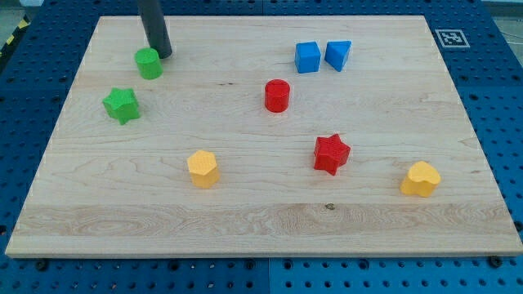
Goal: Push the green circle into the green star
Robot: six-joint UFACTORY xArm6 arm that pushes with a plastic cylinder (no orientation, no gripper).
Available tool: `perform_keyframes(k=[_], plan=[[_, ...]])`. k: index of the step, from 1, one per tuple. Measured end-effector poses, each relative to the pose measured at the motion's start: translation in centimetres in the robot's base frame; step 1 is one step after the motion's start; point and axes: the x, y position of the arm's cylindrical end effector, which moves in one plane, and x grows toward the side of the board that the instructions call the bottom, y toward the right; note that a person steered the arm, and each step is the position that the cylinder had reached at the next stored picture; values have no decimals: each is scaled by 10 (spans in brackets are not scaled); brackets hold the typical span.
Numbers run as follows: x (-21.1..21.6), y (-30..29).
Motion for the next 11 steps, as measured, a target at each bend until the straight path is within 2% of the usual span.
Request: perform_keyframes(k=[5,8,9,11], plan=[[21,-10],[6,-17],[6,-36],[18,-37]])
